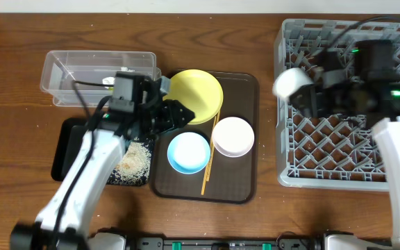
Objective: Sort waste into correct bins and load items into the dishwasher rack
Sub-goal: 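Place white cup into dishwasher rack with right gripper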
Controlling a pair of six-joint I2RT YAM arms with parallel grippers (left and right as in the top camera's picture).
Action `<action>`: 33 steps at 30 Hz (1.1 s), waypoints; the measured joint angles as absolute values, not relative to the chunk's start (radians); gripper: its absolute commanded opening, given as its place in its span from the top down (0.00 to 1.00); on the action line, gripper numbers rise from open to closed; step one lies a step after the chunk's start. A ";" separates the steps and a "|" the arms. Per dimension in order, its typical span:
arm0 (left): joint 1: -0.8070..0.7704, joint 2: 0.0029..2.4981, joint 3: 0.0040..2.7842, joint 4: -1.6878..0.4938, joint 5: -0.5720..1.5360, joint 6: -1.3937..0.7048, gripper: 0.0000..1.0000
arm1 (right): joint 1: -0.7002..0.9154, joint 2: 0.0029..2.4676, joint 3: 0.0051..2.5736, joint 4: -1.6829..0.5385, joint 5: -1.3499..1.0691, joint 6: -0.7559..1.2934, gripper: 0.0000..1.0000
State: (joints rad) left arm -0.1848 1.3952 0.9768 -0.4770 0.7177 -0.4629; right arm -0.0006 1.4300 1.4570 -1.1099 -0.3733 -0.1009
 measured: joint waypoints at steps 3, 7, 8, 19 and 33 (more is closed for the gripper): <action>-0.185 1.302 0.977 -0.539 0.602 -0.440 0.56 | -0.077 1.427 1.503 -1.172 -0.284 -0.052 0.73; -0.185 1.227 0.977 -0.599 0.474 -0.423 0.56 | -0.189 1.459 1.568 -1.264 -0.176 -0.005 0.73; -0.185 1.217 0.977 -0.611 0.448 -0.420 0.56 | -0.206 1.471 1.581 -1.281 -0.150 0.004 0.73; -0.185 1.207 0.977 -0.683 0.326 -0.413 0.56 | -0.376 1.764 1.621 -1.377 -0.018 0.054 0.66; -0.185 1.208 0.977 -0.696 0.309 -0.411 0.41 | -0.405 1.903 1.621 -1.383 -0.060 0.068 0.01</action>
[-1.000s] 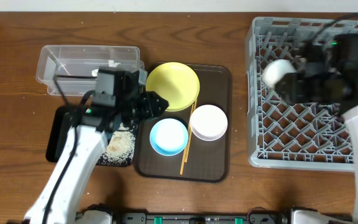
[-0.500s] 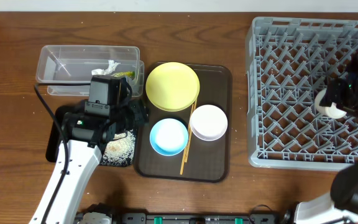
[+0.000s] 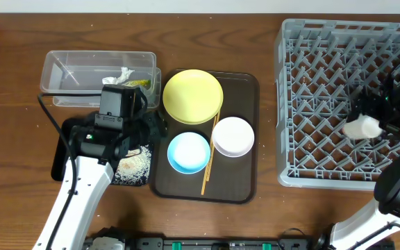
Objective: Sort waste into correct bins and load items into the dishwasher rack
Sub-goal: 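Place white cup into dishwasher rack with right gripper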
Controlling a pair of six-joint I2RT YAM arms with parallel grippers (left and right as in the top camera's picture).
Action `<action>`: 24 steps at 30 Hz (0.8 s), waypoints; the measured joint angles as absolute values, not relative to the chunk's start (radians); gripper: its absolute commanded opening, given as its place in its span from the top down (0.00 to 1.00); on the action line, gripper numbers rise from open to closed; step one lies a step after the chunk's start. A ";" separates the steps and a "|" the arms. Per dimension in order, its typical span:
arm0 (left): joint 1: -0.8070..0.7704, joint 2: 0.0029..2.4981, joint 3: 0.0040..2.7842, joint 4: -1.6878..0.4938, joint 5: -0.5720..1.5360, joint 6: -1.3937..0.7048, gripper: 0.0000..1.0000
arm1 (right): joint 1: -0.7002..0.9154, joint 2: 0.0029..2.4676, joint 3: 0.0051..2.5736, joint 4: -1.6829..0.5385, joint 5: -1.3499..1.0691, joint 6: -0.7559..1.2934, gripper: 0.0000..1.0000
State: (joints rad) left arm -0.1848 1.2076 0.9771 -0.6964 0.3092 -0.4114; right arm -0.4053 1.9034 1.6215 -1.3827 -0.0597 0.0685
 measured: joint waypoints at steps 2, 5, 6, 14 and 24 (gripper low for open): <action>-0.185 1.208 0.977 -0.701 0.308 -0.410 0.41 | -0.405 1.903 1.622 -1.383 -0.074 0.068 0.04; -0.185 1.208 0.977 -0.730 0.297 -0.410 0.41 | -0.405 1.901 1.623 -1.383 -0.090 0.069 0.06; -0.185 1.208 0.977 -0.745 0.284 -0.410 0.41 | -0.405 1.898 1.629 -1.384 -0.096 0.068 0.07; -0.185 1.223 0.977 -0.831 0.197 -0.410 0.40 | -0.348 1.760 1.715 -1.304 -0.282 -0.006 0.12; -0.185 1.232 0.977 -0.877 0.104 -0.456 0.39 | 0.044 1.697 1.718 -1.261 -0.413 -0.149 0.13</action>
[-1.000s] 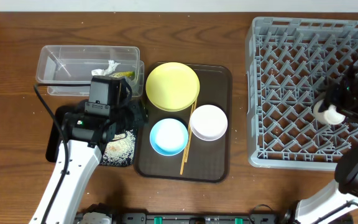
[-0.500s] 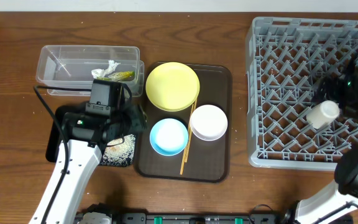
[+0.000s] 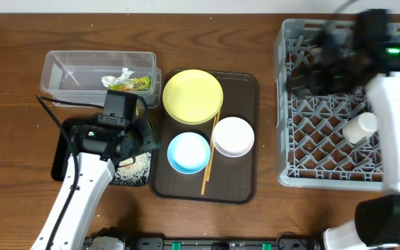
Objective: Sort waste into correct bins and load items into the dishwasher rack
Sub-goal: 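Place white cup into dishwasher rack with right gripper, then grasp pink bowl with right gripper and lift it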
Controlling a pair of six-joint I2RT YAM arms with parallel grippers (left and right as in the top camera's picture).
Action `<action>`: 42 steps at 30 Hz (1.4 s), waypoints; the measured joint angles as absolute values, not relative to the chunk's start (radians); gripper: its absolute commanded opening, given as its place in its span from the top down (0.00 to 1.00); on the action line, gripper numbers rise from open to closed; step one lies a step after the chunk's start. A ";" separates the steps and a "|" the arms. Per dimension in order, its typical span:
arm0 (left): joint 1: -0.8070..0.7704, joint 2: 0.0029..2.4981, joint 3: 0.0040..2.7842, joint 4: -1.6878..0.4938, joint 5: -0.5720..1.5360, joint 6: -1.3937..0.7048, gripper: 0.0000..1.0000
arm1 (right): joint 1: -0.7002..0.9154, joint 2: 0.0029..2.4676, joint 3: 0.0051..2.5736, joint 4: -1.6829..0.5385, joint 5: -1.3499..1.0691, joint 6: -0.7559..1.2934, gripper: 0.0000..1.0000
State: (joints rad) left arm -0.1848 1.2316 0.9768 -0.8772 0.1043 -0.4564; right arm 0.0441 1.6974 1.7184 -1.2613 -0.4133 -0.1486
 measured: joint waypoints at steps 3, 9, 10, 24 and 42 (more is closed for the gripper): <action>-0.185 1.232 0.977 -0.891 0.085 -0.473 0.39 | 0.150 1.724 1.704 -1.262 -0.390 -0.160 0.14; -0.185 1.233 0.977 -0.912 0.067 -0.479 0.39 | 0.323 1.830 1.703 -1.249 -0.261 -0.127 0.22; -0.185 1.233 0.977 -0.912 0.067 -0.479 0.39 | 0.340 1.850 1.702 -1.246 -0.246 -0.115 0.26; -0.185 1.233 0.977 -0.912 0.060 -0.494 0.35 | 0.398 2.170 1.692 -1.243 -0.155 -0.032 0.82; -0.185 1.233 0.977 -0.912 0.059 -0.494 0.35 | 0.276 2.017 1.779 -1.230 -0.063 -0.023 0.99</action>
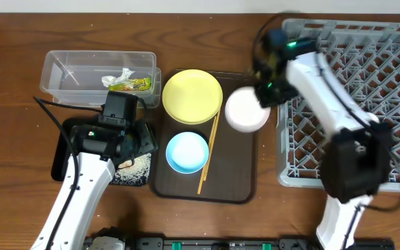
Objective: Sort waste into correct bins and load items into the dishwasher rack
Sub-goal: 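Grasp pink bowl with right gripper and lift it, then place pink bowl into back of dishwasher rack with right gripper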
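My right gripper (pixel 258 95) reaches left off the grey dishwasher rack (pixel 394 167) and is shut on the right rim of the white bowl (pixel 245 112). The bowl hangs over the right edge of the brown tray (pixel 235 191). A yellow plate (pixel 192 96), a blue bowl (pixel 187 151) and a pair of chopsticks (pixel 207 155) lie on that tray. My left gripper (pixel 139 141) hovers over the black tray (pixel 60 156) holding spilled rice (pixel 136 165); its jaws are hidden under the wrist.
A clear plastic bin (pixel 68 76) at the back left holds a green wrapper (pixel 132 85) and a crumpled tissue (pixel 121 74). The right arm lies across the rack's left half and covers part of it. No white cup shows in the rack.
My right gripper has gone from above the rack's back left to the tray's right edge and taken the white bowl, which now sits higher and further right. The left arm has barely moved.
At first my right gripper held a white cup over the rack and my left gripper was at the yellow plate. Then the cup was at the rack's right side and the left gripper at the bin. Later the cup lay released, a wrapper lay in the bin.
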Controlling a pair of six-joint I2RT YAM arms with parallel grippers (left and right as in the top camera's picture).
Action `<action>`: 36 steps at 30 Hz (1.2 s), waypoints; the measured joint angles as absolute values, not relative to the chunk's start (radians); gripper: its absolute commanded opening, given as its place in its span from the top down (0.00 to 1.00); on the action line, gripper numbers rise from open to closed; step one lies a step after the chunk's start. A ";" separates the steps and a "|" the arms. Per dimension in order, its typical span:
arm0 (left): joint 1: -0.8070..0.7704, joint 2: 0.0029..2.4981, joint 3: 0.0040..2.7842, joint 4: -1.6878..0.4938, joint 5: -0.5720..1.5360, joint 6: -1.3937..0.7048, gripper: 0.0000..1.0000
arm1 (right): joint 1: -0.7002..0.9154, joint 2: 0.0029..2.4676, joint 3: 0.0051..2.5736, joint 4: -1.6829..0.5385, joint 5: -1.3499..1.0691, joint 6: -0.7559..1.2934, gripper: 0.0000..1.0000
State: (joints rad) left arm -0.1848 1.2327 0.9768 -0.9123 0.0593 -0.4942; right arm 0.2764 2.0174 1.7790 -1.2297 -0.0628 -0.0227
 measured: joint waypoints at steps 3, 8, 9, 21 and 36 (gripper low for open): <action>-0.185 1.233 0.977 -0.912 0.059 -0.494 0.35 | 0.226 1.901 1.810 -1.131 0.008 -0.023 0.99; -0.185 1.233 0.977 -0.912 0.059 -0.494 0.35 | 0.175 1.776 1.835 -0.933 0.194 -0.023 0.99; -0.185 1.233 0.977 -0.912 0.059 -0.494 0.35 | 0.171 1.768 1.837 -0.892 0.240 -0.023 0.99; -0.185 1.234 0.976 -0.912 0.052 -0.494 0.35 | 0.150 1.908 1.837 -0.617 0.838 0.043 0.99; -0.185 1.234 0.976 -0.912 0.052 -0.494 0.35 | 0.151 2.154 1.836 -0.609 0.936 0.139 0.99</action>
